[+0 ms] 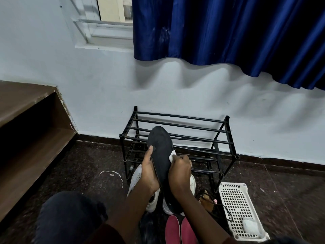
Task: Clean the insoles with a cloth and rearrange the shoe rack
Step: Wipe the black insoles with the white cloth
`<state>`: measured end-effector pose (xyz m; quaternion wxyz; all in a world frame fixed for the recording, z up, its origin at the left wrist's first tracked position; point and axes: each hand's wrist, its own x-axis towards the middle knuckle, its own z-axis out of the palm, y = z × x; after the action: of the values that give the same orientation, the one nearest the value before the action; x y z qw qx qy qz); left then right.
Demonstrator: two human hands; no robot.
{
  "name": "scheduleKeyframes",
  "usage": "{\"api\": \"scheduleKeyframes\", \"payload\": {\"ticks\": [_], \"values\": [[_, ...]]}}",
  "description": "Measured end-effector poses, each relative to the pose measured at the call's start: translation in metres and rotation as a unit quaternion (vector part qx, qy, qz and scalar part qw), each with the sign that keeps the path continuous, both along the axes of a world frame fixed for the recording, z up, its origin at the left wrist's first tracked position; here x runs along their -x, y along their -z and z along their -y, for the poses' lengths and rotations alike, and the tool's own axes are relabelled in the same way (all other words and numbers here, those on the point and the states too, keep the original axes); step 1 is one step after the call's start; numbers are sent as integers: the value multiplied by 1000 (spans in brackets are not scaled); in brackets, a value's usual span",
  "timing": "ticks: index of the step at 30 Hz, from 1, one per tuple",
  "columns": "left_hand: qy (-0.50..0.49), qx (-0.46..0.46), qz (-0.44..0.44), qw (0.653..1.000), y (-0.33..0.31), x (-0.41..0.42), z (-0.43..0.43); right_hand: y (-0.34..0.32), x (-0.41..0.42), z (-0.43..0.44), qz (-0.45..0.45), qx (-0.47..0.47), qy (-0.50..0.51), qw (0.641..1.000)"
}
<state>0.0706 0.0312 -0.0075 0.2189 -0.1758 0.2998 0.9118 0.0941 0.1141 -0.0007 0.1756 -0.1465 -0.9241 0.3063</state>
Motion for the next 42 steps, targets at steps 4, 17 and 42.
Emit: {"api": "scheduleKeyframes", "payload": {"ticks": [4, 17, 42], "values": [[34, 11, -11, 999, 11, -11, -4, 2, -5, 4, 38, -43, -23, 998], [36, -40, 43, 998, 2, 9, -1, 10, -42, 4, -110, -56, -208, 970], [95, -53, 4, 994, 10, 11, 2, 19, -45, 0, -163, -53, -246, 954]]}}
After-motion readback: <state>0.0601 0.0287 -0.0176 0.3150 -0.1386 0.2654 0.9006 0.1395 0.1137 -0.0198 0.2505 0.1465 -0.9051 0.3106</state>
